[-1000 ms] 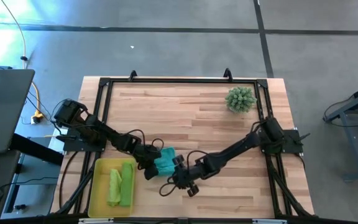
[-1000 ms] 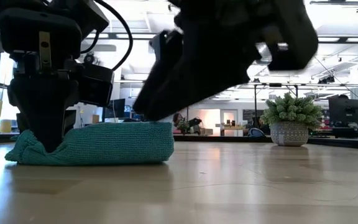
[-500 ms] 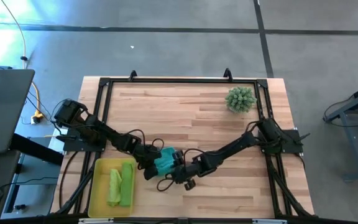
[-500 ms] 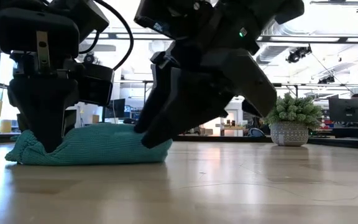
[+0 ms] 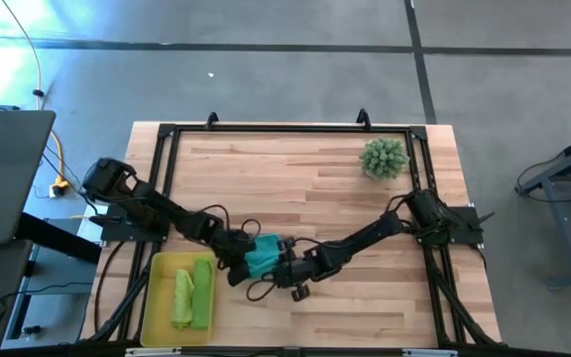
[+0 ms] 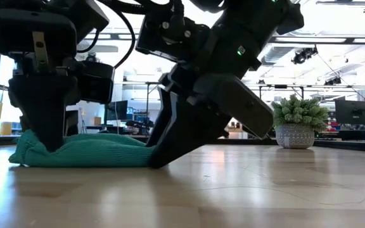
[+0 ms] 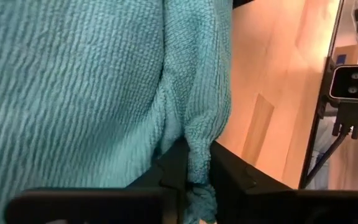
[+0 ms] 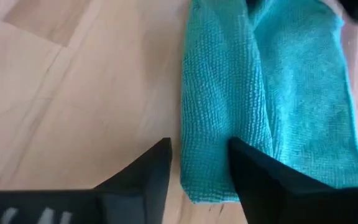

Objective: Roll microfiber towels into tight, uniform cylinder then place into a basket
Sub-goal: Roll the blue microfiber towel

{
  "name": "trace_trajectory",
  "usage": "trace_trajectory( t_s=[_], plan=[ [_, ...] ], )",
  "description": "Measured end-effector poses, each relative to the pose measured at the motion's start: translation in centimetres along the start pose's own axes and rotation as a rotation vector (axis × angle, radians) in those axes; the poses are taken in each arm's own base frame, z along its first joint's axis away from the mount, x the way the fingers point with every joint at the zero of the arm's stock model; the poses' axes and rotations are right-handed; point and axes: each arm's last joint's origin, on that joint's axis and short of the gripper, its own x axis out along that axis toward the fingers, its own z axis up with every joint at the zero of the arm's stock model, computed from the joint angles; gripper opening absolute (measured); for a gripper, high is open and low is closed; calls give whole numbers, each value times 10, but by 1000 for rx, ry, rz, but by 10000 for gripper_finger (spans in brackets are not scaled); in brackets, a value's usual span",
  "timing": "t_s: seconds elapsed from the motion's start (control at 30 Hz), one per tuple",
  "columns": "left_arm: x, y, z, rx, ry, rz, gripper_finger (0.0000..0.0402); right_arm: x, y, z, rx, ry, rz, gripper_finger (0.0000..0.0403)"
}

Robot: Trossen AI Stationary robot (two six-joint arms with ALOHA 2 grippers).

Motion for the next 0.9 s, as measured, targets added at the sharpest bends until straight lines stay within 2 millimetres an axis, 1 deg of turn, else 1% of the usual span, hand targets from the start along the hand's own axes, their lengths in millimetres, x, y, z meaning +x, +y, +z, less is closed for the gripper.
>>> trace_trajectory(
  t_s=[0.07, 0.2, 0.3, 0.33, 0.4, 0.53, 0.63, 0.7, 0.77, 0.9],
  plan=[
    [-5, -2, 0, 21, -4, 0, 59, 0, 1, -1, 20, 10, 8, 135],
    [-15, -4, -3, 67, 15, 20, 91, 2, -3, -3, 68, 19, 46, 72],
    [-24, -4, -6, 133, 45, 54, 107, 3, -8, -4, 120, 27, 69, 23],
    [-27, -4, -8, 158, 55, 64, 110, 4, -9, -5, 135, 30, 81, 13],
    [-35, -5, -10, 221, 49, 81, 111, 4, -13, -5, 166, 32, 116, 8],
    [-53, -15, -7, 358, -24, 48, 108, 6, -23, -6, 245, 33, 209, 6],
    [-65, -27, -6, 474, -104, -17, 107, 9, -33, -8, 306, 31, 289, 4],
    [-71, -36, -9, 553, -145, -56, 108, 11, -41, -9, 353, 22, 355, 4],
    [-71, -44, -11, 620, -193, -60, 112, 13, -48, -9, 396, 11, 423, 3],
    [-65, -49, -19, 680, -271, 45, 130, 15, -58, -9, 465, -23, 542, 2]
  ],
)
